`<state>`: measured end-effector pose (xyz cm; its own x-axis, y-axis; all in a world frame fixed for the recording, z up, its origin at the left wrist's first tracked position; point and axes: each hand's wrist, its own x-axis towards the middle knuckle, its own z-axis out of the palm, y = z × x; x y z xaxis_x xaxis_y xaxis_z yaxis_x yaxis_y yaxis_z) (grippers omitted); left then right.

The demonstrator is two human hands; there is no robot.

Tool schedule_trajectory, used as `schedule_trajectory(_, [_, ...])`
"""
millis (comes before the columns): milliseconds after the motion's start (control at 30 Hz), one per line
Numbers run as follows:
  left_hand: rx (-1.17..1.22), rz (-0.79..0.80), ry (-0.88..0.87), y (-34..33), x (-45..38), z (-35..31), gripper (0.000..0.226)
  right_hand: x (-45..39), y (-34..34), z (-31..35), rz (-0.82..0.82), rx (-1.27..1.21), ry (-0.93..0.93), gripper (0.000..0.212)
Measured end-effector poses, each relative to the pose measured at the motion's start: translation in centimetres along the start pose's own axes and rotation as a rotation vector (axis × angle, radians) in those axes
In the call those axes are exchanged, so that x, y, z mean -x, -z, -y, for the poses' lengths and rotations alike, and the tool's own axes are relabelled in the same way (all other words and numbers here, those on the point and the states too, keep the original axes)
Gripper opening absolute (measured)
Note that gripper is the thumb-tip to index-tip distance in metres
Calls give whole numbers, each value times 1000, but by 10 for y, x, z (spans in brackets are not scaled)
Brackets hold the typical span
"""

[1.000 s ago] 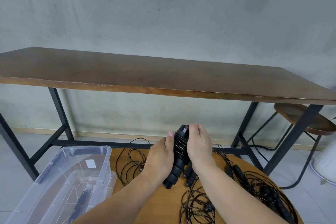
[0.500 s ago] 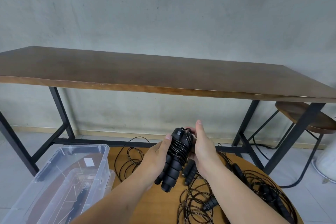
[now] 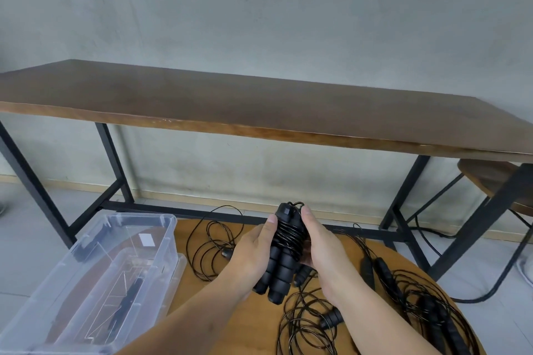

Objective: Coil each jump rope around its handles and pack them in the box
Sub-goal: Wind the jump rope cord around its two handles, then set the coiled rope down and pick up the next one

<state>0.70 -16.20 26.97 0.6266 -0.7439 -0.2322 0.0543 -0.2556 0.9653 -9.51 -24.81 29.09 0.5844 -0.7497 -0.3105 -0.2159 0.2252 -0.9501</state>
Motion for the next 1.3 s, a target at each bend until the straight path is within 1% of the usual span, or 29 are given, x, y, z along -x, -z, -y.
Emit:
schedule_trajectory(67, [-43,-30,-21,-2,0,4,51,1,2,-7,40,57,28,39])
schedule_trajectory(133, [-96,-59,-38,-5,3,8,47,1,4,-14,60,88,40,38])
schedule_trajectory(300, [-144,-101,-45,-6,6,23,43,-3,3,-32,119,148,29,33])
schedule_trajectory(433, [-112,-127,10,-6,9,38,36,-7,1,-47,181,184,8,25])
schedule_trajectory(567, [-131,-154,80,-1,13,56,39,-11,-6,-64,221,184,-9,18])
schedule_trajectory(633, [-128,-159,136,4,17,68,41,-13,-12,-75,230,215,-50,14])
schedule_trajectory(700, [-126,-168,185,12,20,82,45,-16,-23,-90,241,228,-102,17])
schedule_trajectory(800, [-210,-189,276,28,22,104,50,-24,-40,-118,279,199,-210,33])
schedule_trajectory(867, [-211,-196,303,42,22,118,46,-30,-53,-135,278,174,-286,45])
schedule_trajectory(900, [-205,-198,311,48,22,123,42,-32,-58,-141,279,157,-311,46])
schedule_trajectory(967, [-199,-214,346,66,15,138,39,-42,-74,-154,269,135,-359,43])
schedule_trajectory(1100, [-206,-214,398,97,-3,167,35,-64,-113,-174,229,79,-452,26])
schedule_trajectory(1300, [-214,-253,462,130,-48,218,36,-108,-172,-216,203,41,-538,24])
